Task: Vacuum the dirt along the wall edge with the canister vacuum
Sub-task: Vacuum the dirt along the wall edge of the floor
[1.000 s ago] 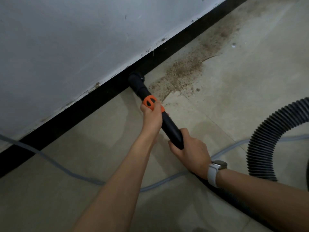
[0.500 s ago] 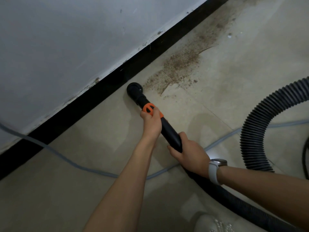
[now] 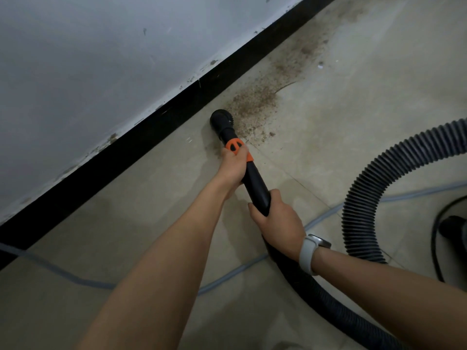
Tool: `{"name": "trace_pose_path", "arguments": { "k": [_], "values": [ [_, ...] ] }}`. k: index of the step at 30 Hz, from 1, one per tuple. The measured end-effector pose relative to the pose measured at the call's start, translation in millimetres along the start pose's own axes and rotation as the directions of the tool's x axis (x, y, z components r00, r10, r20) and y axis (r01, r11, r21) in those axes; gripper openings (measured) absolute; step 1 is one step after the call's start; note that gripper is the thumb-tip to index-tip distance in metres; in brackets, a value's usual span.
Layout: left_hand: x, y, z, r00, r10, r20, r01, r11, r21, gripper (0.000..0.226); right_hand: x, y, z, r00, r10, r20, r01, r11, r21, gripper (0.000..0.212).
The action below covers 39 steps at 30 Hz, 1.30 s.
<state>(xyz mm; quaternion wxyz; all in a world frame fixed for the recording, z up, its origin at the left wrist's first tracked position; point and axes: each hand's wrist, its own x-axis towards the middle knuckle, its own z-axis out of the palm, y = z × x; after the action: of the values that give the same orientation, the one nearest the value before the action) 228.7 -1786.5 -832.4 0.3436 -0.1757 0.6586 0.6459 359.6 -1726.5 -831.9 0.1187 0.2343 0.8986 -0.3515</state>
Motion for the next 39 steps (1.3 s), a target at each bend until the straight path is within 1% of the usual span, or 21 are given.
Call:
{"name": "trace_pose_path", "arguments": {
  "k": [3,5,10,12,14,16,18,23,27,30,32,34,36,39],
  "values": [
    [0.5,8.8,1.5,1.0,0.0,0.02,0.0,1.0,0.029,0.059,2.8,-3.0,1.0,0.999,0.007,-0.041,-0.007,1.0,0.001,0.032],
    [-5.1,8.9,-0.6,0.999,0.036,-0.022,-0.034,0.998,0.053,0.056,1.5,-3.8,0.0,1.0,-0.016,-0.018,0.016,0.999,0.031,0.032],
    [-27.9,-8.8,-22.9,0.971,0.12,-0.207,-0.12,0.993,0.015,0.047,-8.7,-8.6,-1.0,0.981,-0.136,0.137,0.129,0.99,0.059,0.034],
    [-32.9,-17.4,-35.1,0.95,0.123,-0.288,-0.124,0.992,0.014,0.047,-13.0,-11.5,4.4,0.967,-0.171,0.186,0.164,0.985,0.056,0.033],
    [-36.5,-24.1,-45.2,0.94,0.103,-0.325,-0.101,0.995,0.022,0.048,-16.7,-14.5,10.9,0.956,-0.182,0.229,0.173,0.983,0.057,0.032],
    [-36.1,-27.7,-49.5,0.946,0.077,-0.314,-0.073,0.997,0.025,0.047,-18.7,-14.8,15.5,0.955,-0.166,0.246,0.153,0.986,0.071,0.033],
    [-31.5,-25.9,-47.8,0.959,0.071,-0.273,-0.062,0.997,0.041,0.047,-17.8,-13.4,16.8,0.964,-0.138,0.227,0.123,0.989,0.08,0.032],
    [-6.4,-1.5,-27.5,0.99,0.047,-0.131,-0.04,0.998,0.055,0.052,-1.1,-16.1,6.9,0.993,-0.057,0.103,0.048,0.995,0.088,0.033],
    [7.6,16.7,-12.9,1.0,0.002,-0.013,-0.001,0.999,0.039,0.058,9.9,-20.8,2.6,1.0,0.007,-0.005,-0.007,0.999,0.04,0.034],
    [7.7,21.8,-10.5,0.997,-0.021,0.075,0.019,0.999,0.027,0.059,9.9,-22.2,3.2,0.997,0.041,-0.059,-0.038,0.998,0.046,0.033],
    [5.7,20.2,-12.8,0.998,0.012,0.068,-0.015,0.999,0.035,0.06,8.8,-23.2,3.0,0.998,0.025,-0.051,-0.022,0.998,0.063,0.033],
    [2.8,16.0,-19.1,0.997,0.071,-0.005,-0.07,0.996,0.049,0.06,7.5,-24.4,4.0,1.0,-0.022,-0.016,0.023,0.996,0.086,0.034],
    [-2.0,8.6,-29.8,0.988,0.12,-0.098,-0.118,0.993,0.023,0.058,5.7,-25.0,6.8,0.996,-0.088,0.025,0.086,0.994,0.071,0.033],
    [-8.8,-7.1,-46.8,0.975,0.128,-0.184,-0.134,0.991,-0.021,0.053,2.7,-24.1,12.8,0.983,-0.152,0.101,0.15,0.988,0.025,0.032]
  ]
}}
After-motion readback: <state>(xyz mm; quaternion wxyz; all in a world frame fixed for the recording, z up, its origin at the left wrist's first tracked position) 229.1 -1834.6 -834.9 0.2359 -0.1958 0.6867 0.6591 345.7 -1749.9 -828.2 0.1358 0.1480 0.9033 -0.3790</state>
